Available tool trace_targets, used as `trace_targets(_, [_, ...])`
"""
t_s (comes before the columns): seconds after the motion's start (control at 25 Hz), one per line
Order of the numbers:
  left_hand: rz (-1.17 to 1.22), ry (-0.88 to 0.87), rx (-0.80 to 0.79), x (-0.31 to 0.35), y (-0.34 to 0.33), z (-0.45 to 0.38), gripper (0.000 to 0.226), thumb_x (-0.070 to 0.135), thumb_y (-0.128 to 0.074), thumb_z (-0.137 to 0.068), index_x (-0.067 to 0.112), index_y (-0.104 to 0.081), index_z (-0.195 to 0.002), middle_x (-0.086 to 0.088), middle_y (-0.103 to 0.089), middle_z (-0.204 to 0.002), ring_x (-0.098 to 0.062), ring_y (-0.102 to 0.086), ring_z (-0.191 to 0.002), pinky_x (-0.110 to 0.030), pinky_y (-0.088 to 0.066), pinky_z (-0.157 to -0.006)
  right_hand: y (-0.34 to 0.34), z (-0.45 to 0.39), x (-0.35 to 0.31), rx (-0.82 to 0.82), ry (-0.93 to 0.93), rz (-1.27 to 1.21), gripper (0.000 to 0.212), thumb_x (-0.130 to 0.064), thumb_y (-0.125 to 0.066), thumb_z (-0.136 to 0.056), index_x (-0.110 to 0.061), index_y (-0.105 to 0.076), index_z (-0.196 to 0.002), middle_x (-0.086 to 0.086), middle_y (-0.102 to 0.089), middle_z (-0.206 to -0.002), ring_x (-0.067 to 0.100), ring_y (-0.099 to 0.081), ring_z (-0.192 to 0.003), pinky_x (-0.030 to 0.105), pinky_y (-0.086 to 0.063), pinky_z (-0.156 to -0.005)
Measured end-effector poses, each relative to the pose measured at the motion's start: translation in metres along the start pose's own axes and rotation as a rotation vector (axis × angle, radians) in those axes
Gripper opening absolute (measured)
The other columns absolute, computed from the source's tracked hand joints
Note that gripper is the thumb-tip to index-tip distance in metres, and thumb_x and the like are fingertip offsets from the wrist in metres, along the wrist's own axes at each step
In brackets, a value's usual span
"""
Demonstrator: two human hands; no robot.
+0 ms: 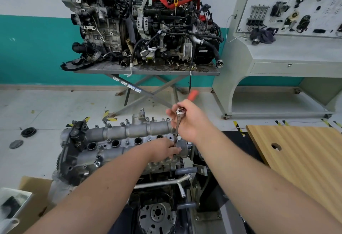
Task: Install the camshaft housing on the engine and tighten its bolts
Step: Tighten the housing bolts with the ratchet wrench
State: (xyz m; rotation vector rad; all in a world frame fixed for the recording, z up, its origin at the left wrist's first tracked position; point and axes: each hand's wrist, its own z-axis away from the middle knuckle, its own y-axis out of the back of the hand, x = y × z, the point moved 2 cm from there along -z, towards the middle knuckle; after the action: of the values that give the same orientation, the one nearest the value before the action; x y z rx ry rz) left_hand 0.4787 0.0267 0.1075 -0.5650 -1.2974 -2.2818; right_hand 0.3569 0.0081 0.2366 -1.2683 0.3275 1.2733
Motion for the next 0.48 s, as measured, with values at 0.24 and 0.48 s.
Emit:
trace_targets(0.24, [0.032,0.037,-0.017,0.005,0.001,0.006,0.039,0.053,-0.048,-0.097,0.019,-0.065,-0.09,-0.008,-0.071,-0.088,-0.02,-0.065,-0.063,-0.035,-0.061,-0.056,0.012,0.003,0.031,0.046,0.514,0.4,0.019,-0.023,-0.051,-0.101,-0.028,-0.069,-0.105,-0.011,-0.071,-0.106,0.001,-0.065,-0.097,0.02,-0.051,-0.081])
trace_targets(0.48, [-0.21,0.048,0.437,0.039,0.003,-0.001,0.018,0.003,-0.056,-0.096,0.006,-0.055,-0.114,0.002,-0.057,-0.095,-0.014,-0.054,-0.081,-0.031,-0.049,-0.087,0.011,0.008,0.033,0.076,1.511,1.544,0.037,0.012,-0.067,-0.073,-0.005,-0.074,-0.106,0.01,-0.071,-0.114,0.033,-0.064,-0.103,0.04,-0.052,-0.082])
